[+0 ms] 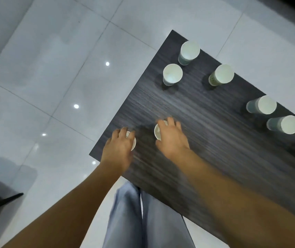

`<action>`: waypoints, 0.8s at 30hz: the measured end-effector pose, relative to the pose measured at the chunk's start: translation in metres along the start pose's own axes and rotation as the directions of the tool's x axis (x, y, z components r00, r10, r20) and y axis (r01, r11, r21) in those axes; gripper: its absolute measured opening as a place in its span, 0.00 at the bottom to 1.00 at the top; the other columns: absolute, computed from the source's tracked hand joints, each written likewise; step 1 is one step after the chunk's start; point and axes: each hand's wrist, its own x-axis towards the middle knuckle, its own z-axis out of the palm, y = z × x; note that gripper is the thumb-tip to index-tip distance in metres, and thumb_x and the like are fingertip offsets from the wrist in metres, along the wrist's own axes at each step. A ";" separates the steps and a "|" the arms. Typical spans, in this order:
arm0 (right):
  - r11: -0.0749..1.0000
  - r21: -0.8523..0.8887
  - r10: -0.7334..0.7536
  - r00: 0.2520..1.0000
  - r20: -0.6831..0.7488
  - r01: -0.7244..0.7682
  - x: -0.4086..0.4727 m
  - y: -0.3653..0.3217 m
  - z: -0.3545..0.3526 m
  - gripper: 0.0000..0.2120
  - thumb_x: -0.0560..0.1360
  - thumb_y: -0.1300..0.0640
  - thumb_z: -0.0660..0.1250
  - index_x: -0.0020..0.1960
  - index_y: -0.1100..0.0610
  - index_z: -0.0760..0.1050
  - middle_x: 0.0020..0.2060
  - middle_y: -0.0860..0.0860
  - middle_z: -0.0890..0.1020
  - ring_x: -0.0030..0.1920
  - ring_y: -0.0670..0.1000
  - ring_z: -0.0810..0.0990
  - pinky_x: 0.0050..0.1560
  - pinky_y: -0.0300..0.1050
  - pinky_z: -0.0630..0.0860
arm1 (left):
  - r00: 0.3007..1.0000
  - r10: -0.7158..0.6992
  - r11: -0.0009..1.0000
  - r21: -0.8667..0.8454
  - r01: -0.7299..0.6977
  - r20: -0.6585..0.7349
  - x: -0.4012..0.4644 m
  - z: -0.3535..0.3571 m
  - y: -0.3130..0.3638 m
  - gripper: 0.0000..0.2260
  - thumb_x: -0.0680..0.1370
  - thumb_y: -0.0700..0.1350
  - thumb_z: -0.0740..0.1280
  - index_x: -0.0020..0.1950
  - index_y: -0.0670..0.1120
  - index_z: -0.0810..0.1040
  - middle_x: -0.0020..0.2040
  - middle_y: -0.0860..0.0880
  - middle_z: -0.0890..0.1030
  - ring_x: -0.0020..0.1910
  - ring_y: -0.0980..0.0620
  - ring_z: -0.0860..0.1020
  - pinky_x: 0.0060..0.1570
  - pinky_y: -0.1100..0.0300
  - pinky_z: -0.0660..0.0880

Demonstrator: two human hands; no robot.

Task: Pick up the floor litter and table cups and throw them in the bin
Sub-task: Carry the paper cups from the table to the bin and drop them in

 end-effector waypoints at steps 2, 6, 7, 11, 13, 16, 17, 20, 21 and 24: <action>1.000 0.019 0.007 1.000 -0.017 -0.007 -0.028 0.000 -0.005 0.29 0.74 0.58 0.69 0.71 0.51 0.62 0.67 0.52 0.63 0.67 0.57 0.62 0.51 0.52 0.76 | 1.000 0.014 1.000 0.002 -0.014 -0.011 -0.013 -0.015 0.006 0.30 0.75 0.50 0.68 0.74 0.53 0.60 0.75 0.49 0.61 0.72 0.46 0.61 0.67 0.52 0.67; 0.997 0.069 0.044 0.996 -0.078 -0.038 -0.085 -0.004 -0.019 0.30 0.74 0.57 0.68 0.73 0.49 0.60 0.68 0.51 0.63 0.67 0.56 0.62 0.55 0.51 0.76 | 0.997 0.070 0.997 0.015 -0.069 -0.030 -0.040 -0.050 0.028 0.31 0.75 0.50 0.70 0.74 0.53 0.60 0.75 0.49 0.62 0.72 0.46 0.62 0.69 0.53 0.66; 0.994 0.091 0.067 0.993 -0.092 -0.059 -0.100 -0.006 -0.021 0.30 0.74 0.57 0.68 0.73 0.49 0.60 0.68 0.51 0.63 0.67 0.56 0.62 0.55 0.51 0.76 | 0.994 0.100 0.995 0.034 -0.098 -0.038 -0.048 -0.058 0.034 0.31 0.75 0.49 0.70 0.74 0.53 0.61 0.74 0.49 0.62 0.72 0.46 0.63 0.69 0.53 0.66; 0.967 0.200 0.194 0.965 -0.179 -0.157 -0.162 -0.011 -0.029 0.31 0.74 0.57 0.67 0.73 0.49 0.60 0.68 0.51 0.62 0.68 0.56 0.61 0.57 0.52 0.75 | 0.966 0.249 0.964 0.116 -0.241 -0.068 -0.083 -0.084 0.058 0.29 0.75 0.47 0.70 0.73 0.50 0.62 0.73 0.48 0.64 0.70 0.46 0.63 0.66 0.53 0.68; 0.936 0.283 0.274 0.935 -0.224 -0.207 -0.197 -0.012 -0.026 0.30 0.74 0.58 0.67 0.73 0.49 0.60 0.67 0.52 0.63 0.67 0.56 0.62 0.56 0.52 0.74 | 0.940 0.338 0.930 0.166 -0.328 -0.041 -0.105 -0.093 0.068 0.30 0.75 0.46 0.69 0.74 0.50 0.62 0.72 0.48 0.64 0.70 0.46 0.63 0.65 0.53 0.68; 0.875 0.404 0.395 0.876 -0.278 -0.266 -0.252 -0.011 -0.015 0.29 0.75 0.56 0.67 0.73 0.49 0.61 0.66 0.52 0.64 0.66 0.56 0.62 0.55 0.51 0.74 | 0.896 0.444 0.873 0.215 -0.437 0.016 -0.141 -0.101 0.084 0.31 0.74 0.45 0.70 0.74 0.50 0.61 0.70 0.49 0.65 0.69 0.46 0.63 0.65 0.53 0.68; 0.851 0.440 0.434 0.854 -0.286 -0.285 -0.271 -0.010 -0.009 0.29 0.75 0.55 0.67 0.72 0.49 0.61 0.66 0.52 0.64 0.66 0.56 0.62 0.56 0.51 0.74 | 0.881 0.473 0.855 0.226 -0.467 0.031 -0.154 -0.103 0.090 0.31 0.74 0.45 0.70 0.74 0.50 0.62 0.70 0.49 0.65 0.69 0.47 0.63 0.64 0.53 0.69; 0.774 0.532 0.545 0.788 -0.286 -0.342 -0.328 -0.005 0.013 0.27 0.75 0.55 0.68 0.71 0.50 0.62 0.67 0.52 0.64 0.66 0.56 0.63 0.56 0.51 0.75 | 0.830 0.553 0.791 0.265 -0.551 0.076 -0.190 -0.101 0.111 0.30 0.74 0.44 0.70 0.73 0.49 0.63 0.69 0.49 0.65 0.68 0.47 0.63 0.64 0.52 0.71; 0.740 0.568 0.587 0.758 -0.283 -0.361 -0.348 -0.002 0.023 0.27 0.75 0.55 0.68 0.70 0.51 0.63 0.67 0.52 0.65 0.66 0.56 0.63 0.57 0.52 0.75 | 0.807 0.582 0.762 0.281 -0.584 0.099 -0.203 -0.099 0.121 0.30 0.74 0.44 0.70 0.73 0.49 0.63 0.69 0.49 0.65 0.68 0.47 0.63 0.63 0.52 0.70; 0.628 0.659 0.714 0.643 -0.275 -0.415 -0.410 0.012 0.055 0.25 0.74 0.54 0.69 0.68 0.52 0.65 0.66 0.52 0.66 0.65 0.56 0.65 0.56 0.50 0.74 | 0.727 0.661 0.655 0.331 -0.679 0.185 -0.243 -0.085 0.158 0.30 0.74 0.45 0.69 0.74 0.49 0.62 0.69 0.49 0.64 0.68 0.47 0.62 0.62 0.52 0.70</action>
